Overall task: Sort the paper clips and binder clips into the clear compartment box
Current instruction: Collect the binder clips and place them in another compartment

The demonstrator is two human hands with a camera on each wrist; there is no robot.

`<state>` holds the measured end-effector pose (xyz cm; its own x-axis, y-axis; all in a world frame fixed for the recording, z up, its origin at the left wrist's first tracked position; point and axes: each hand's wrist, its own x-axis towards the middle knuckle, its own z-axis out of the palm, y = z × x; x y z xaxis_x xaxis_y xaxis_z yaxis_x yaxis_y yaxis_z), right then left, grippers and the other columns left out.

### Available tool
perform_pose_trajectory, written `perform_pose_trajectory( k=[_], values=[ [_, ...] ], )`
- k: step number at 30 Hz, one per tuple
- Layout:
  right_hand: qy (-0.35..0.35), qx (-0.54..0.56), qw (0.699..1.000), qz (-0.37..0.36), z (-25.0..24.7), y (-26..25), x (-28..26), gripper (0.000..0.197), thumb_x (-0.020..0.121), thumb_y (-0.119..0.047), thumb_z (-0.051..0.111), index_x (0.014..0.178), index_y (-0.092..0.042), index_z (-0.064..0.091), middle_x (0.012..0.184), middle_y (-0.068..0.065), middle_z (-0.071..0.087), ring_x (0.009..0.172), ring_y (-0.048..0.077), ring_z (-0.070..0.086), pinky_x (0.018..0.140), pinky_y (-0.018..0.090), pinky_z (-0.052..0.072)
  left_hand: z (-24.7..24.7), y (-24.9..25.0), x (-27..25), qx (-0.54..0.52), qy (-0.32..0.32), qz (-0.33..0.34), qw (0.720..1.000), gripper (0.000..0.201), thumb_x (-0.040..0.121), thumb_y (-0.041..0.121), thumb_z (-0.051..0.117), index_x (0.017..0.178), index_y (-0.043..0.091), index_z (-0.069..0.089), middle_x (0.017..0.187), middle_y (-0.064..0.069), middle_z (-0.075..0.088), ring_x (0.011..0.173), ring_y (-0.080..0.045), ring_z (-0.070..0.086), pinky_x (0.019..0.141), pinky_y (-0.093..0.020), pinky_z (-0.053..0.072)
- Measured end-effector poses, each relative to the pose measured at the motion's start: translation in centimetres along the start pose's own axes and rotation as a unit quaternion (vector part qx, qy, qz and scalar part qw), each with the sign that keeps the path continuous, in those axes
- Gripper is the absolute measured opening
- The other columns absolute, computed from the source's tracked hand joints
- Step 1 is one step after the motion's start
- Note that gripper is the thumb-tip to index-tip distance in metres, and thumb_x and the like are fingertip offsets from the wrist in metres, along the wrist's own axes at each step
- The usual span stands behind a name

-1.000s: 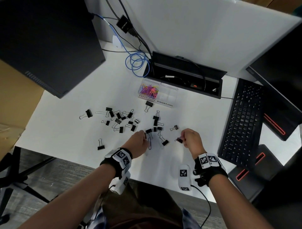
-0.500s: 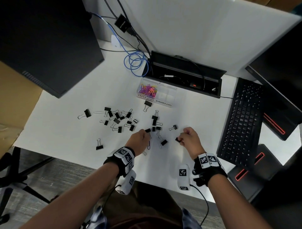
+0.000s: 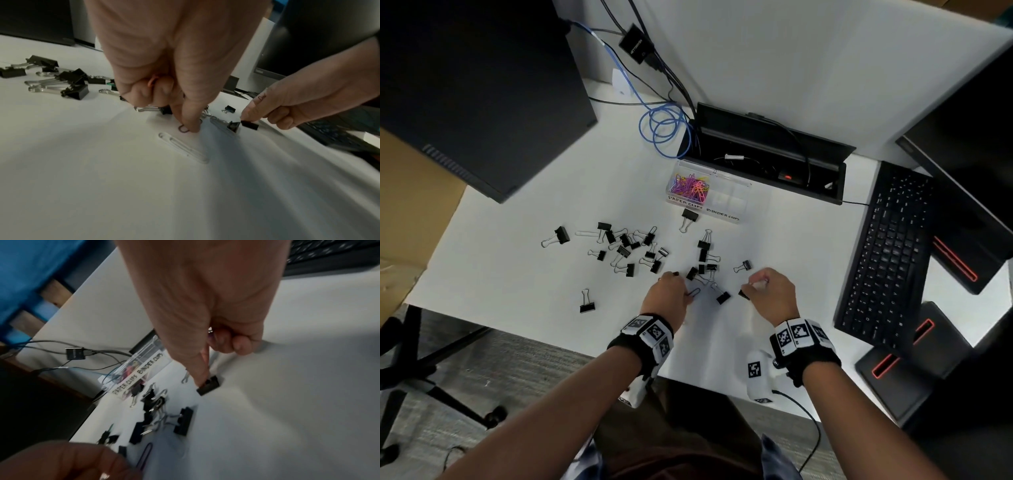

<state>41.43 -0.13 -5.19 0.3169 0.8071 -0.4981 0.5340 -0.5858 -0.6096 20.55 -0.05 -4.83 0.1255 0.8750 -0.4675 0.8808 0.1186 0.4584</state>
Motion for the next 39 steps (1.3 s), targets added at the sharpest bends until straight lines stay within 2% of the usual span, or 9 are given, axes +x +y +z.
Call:
perform_pose_trajectory(
  k=[5,10,15,19,24,28,32,36,39],
  values=[
    [-0.064,-0.032,0.992,-0.100,1.3,-1.8,-1.0,0.013,0.072,-0.019,0.078,0.078,-0.021,0.066,0.087,-0.007,0.060,0.085,0.010,0.055,0.074,0.021,0.040,-0.4,-0.2,0.0,-0.012,-0.046,0.000,0.999,0.024,0.095,0.022,0.047,0.109,0.002,0.053,0.114,-0.015,0.049,0.097,-0.032,0.058,0.079,-0.032,0.043],
    [-0.105,-0.125,0.976,-0.147,3.1,-2.6,-1.6,0.020,0.070,-0.028,0.083,0.081,-0.018,0.070,0.092,0.000,0.057,0.084,0.016,0.060,0.076,0.030,0.050,-2.1,-1.1,1.0,-0.101,-0.063,-0.020,0.993,0.018,0.091,0.021,0.048,0.079,0.009,0.042,0.076,-0.007,0.051,0.068,-0.024,0.049,0.055,-0.029,0.031],
    [-0.063,-0.193,0.967,-0.152,4.4,-3.4,-1.4,0.023,0.082,-0.023,0.065,0.065,-0.009,0.058,0.089,0.007,0.052,0.079,0.028,0.059,0.071,0.036,0.052,-3.8,-2.6,1.6,-0.176,-0.063,-0.051,0.981,0.028,0.084,0.026,0.055,0.064,0.017,0.037,0.065,0.000,0.048,0.059,-0.015,0.043,0.053,-0.025,0.034],
    [-0.111,-0.204,0.960,-0.155,4.5,-3.4,-1.1,0.025,0.083,-0.022,0.059,0.062,-0.017,0.047,0.089,0.007,0.050,0.078,0.027,0.058,0.069,0.035,0.051,-4.7,-3.7,1.6,-0.299,-0.075,-0.060,0.949,0.023,0.078,0.023,0.060,0.067,0.015,0.041,0.068,-0.006,0.057,0.059,-0.018,0.050,0.057,-0.029,0.042],
    [-0.141,-0.080,0.974,-0.157,4.6,-4.0,-2.2,0.014,0.084,-0.020,0.059,0.075,-0.012,0.051,0.074,-0.003,0.050,0.064,0.010,0.046,0.060,0.022,0.040,-5.3,-5.6,1.0,-0.404,-0.085,-0.085,0.907,0.019,0.080,0.005,0.053,0.065,0.012,0.044,0.056,-0.003,0.051,0.050,-0.018,0.040,0.049,-0.027,0.030],
    [-0.200,0.076,0.976,-0.041,5.2,-5.2,-3.3,0.014,0.088,-0.017,0.052,0.077,-0.009,0.047,0.074,0.009,0.063,0.057,0.012,0.052,0.054,0.022,0.041,-5.8,-7.4,0.4,-0.482,-0.062,-0.131,0.864,0.024,0.079,-0.005,0.047,0.065,0.013,0.038,0.054,-0.009,0.044,0.046,-0.017,0.034,0.048,-0.027,0.022],
    [-0.196,0.220,0.953,0.073,6.5,-5.8,-3.1,0.011,0.088,-0.008,0.048,0.078,-0.012,0.048,0.073,0.014,0.067,0.055,0.019,0.057,0.048,0.024,0.040,-6.3,-9.2,0.2,-0.516,-0.027,-0.177,0.838,0.026,0.079,-0.009,0.047,0.071,0.013,0.037,0.047,-0.005,0.045,0.044,-0.018,0.034,0.047,-0.027,0.020],
    [-0.182,0.142,0.973,0.015,7.2,-5.9,-3.4,0.016,0.083,-0.003,0.044,0.072,-0.014,0.047,0.067,0.005,0.055,0.056,0.016,0.042,0.052,0.026,0.033,-7.5,-11.0,-0.4,-0.517,0.014,-0.197,0.833,0.022,0.081,-0.007,0.044,0.085,0.014,0.045,0.053,-0.002,0.041,0.046,-0.018,0.035,0.046,-0.026,0.025],
    [-0.175,0.015,0.982,-0.072,7.4,-5.6,-3.8,0.010,0.082,-0.016,0.059,0.073,-0.014,0.055,0.064,-0.008,0.050,0.059,0.008,0.044,0.061,0.024,0.038,-8.6,-12.8,-0.6,-0.517,0.046,-0.197,0.832,0.023,0.082,-0.008,0.038,0.083,0.013,0.048,0.057,-0.002,0.040,0.044,-0.016,0.036,0.046,-0.026,0.031]
  ],
)
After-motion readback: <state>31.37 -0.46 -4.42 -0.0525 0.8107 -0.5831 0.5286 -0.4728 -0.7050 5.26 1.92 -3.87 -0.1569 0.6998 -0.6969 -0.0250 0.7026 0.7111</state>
